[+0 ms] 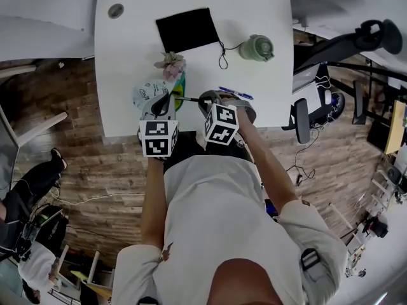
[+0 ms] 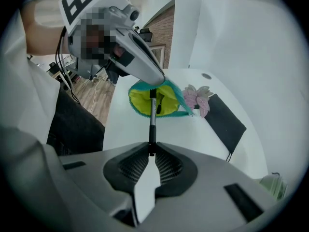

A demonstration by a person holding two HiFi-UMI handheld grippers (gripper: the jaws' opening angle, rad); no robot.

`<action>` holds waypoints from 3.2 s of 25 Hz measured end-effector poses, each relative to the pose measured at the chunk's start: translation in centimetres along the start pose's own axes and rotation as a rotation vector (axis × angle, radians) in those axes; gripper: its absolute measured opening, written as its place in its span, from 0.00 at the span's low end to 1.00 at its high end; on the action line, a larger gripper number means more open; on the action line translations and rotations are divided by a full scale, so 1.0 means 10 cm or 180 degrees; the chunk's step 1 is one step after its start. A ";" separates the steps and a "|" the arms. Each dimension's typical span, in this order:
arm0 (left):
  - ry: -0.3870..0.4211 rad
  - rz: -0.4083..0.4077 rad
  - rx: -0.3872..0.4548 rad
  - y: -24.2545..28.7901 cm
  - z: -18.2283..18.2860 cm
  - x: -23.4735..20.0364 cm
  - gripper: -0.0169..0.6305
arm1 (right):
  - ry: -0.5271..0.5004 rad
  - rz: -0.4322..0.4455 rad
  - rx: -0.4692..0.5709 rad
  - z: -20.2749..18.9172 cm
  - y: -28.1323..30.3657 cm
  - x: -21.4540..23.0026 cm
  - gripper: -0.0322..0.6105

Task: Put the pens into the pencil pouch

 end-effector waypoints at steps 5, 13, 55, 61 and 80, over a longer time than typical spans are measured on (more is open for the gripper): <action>-0.0024 0.0051 0.0022 0.00 -0.01 -0.05 0.03 | 0.0024 -0.0083 -0.0208 -0.18 -0.06 0.07 0.12; 0.0073 0.0001 0.0011 0.03 0.00 0.05 0.03 | -0.0067 -0.0152 -0.0412 -0.19 -0.04 0.04 0.12; -0.0317 -0.0440 0.0259 0.11 0.00 0.19 0.03 | 0.0524 -0.0108 0.0919 0.32 0.08 0.03 0.23; -0.0238 -0.0537 0.0216 0.19 0.04 0.33 0.03 | 0.0804 -0.0308 0.0883 -0.12 -0.08 0.23 0.23; 0.0077 -0.0590 -0.0073 0.57 0.09 0.80 0.03 | 0.1307 -0.0766 0.0619 -1.37 -0.32 0.66 0.23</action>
Point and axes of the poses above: the fingertips, and each gripper's own axes: y forward along the fingers, x to its right, z out of its top, the point moved 2 cm from there along -y, backward along the fingers, and after that the axes turned 14 degrees about y, right-handed, at the moved point
